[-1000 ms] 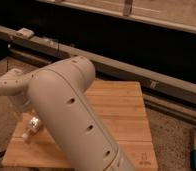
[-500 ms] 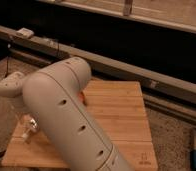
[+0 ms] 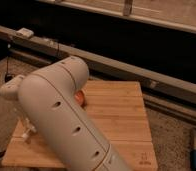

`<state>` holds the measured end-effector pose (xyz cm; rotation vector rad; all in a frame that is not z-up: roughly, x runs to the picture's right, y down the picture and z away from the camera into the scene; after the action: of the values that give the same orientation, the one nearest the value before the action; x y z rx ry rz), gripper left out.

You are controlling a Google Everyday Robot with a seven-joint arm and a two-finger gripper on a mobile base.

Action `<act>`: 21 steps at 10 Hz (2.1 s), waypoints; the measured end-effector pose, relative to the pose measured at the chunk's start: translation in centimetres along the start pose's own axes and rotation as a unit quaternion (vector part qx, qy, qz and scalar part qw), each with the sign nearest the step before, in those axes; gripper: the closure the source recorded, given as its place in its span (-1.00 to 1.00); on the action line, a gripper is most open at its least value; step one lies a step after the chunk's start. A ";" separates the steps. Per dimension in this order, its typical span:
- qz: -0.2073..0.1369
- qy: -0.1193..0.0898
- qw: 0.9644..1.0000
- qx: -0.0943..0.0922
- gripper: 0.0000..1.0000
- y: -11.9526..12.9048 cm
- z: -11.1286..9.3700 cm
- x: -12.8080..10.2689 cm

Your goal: Place the bottle in the ceramic bowl

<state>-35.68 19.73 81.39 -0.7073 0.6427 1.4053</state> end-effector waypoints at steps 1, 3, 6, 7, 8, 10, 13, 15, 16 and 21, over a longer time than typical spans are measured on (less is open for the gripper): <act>0.005 0.001 1.000 0.001 -0.30 -0.4 0.2 -0.1; 0.016 0.002 1.000 0.003 -0.30 -1.4 0.5 -0.2; 0.035 0.001 0.999 0.000 -0.30 -3.3 0.4 -1.1; 0.038 -0.001 0.999 -0.002 -0.30 -3.6 0.3 -1.3; 0.039 -0.004 0.999 -0.006 -0.30 -3.5 0.0 -1.7; 0.042 -0.007 0.999 -0.018 -0.30 -3.2 -0.4 -2.2; 0.043 -0.009 0.999 -0.031 -0.30 -2.3 -0.6 -2.6; 0.044 -0.008 0.998 -0.033 -0.30 -1.8 0.0 -2.7; 0.044 -0.007 0.998 -0.033 -0.30 -1.7 0.4 -2.6; 0.032 -0.011 0.999 -0.030 0.10 -1.7 1.0 -1.8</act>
<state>-34.15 19.24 83.50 -0.7239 0.6135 1.4954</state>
